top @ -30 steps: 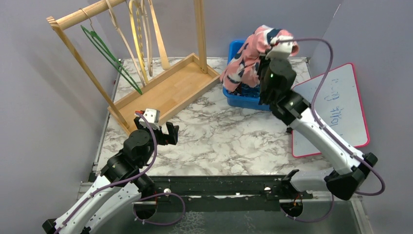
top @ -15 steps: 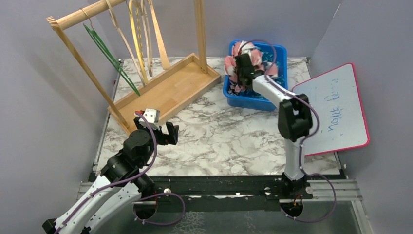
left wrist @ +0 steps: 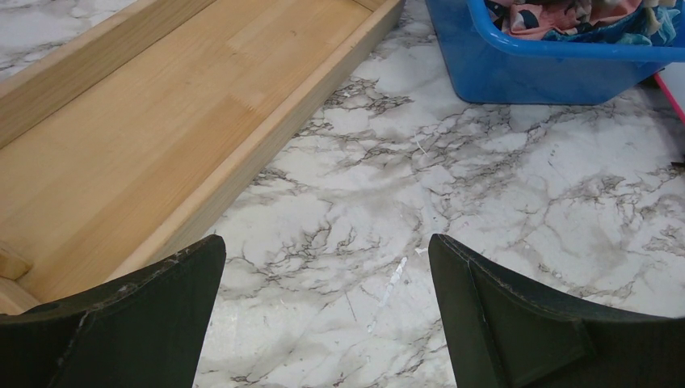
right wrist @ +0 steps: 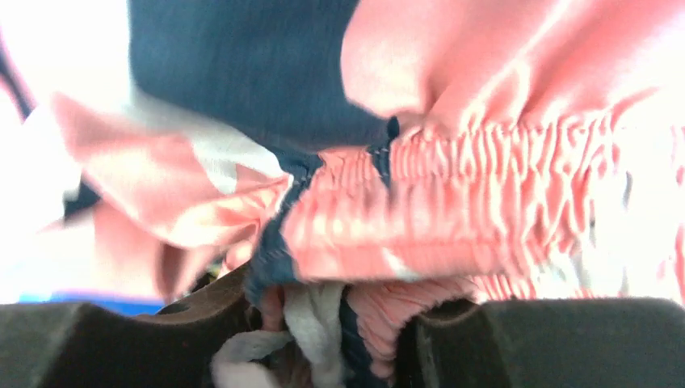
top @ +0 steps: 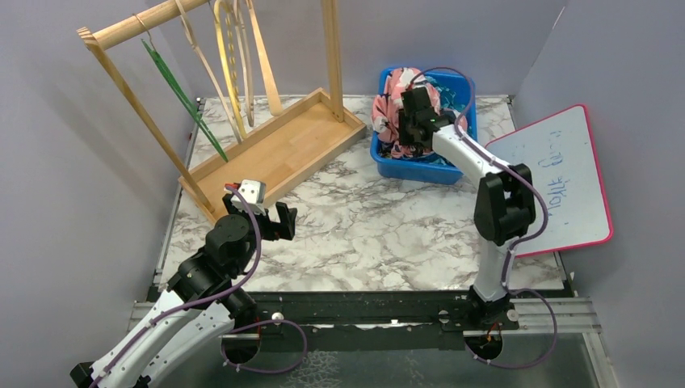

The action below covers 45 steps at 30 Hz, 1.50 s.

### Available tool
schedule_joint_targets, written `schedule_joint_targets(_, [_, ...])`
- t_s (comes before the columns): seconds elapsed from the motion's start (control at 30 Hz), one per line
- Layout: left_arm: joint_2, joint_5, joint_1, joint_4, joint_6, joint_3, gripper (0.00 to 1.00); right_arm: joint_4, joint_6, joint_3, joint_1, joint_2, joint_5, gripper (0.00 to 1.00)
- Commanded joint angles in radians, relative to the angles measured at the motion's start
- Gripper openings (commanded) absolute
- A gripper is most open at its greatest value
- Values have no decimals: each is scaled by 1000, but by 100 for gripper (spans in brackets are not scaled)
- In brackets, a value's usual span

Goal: Remove the shorts from the hanger
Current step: Place the shorts in the basket, then reset both arms

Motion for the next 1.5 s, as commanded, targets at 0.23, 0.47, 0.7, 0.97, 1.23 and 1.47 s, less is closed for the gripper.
schedule_joint_targets(0.23, [17, -28, 0, 16, -14, 6, 99, 31, -44, -188, -7, -435, -108, 71])
schedule_joint_targets(0.47, [57, -78, 0, 11, -67, 35, 99, 250, 9, -572, -9, -813, -307, 71])
schedule_joint_targets(0.7, [42, -114, 0, 17, -72, 48, 99, 437, 16, -922, -8, -1141, -333, 93])
schedule_joint_targets(0.97, [31, -124, 0, 18, -86, 58, 99, 275, 61, -830, -7, -1200, -302, 100])
schedule_joint_targets(1.23, [15, -109, 0, 20, -85, 51, 99, 331, 67, -855, -7, -1298, -315, 100])
schedule_joint_targets(1.47, [29, -88, 1, 29, -78, 43, 99, 346, 8, -869, -7, -1335, -366, 100])
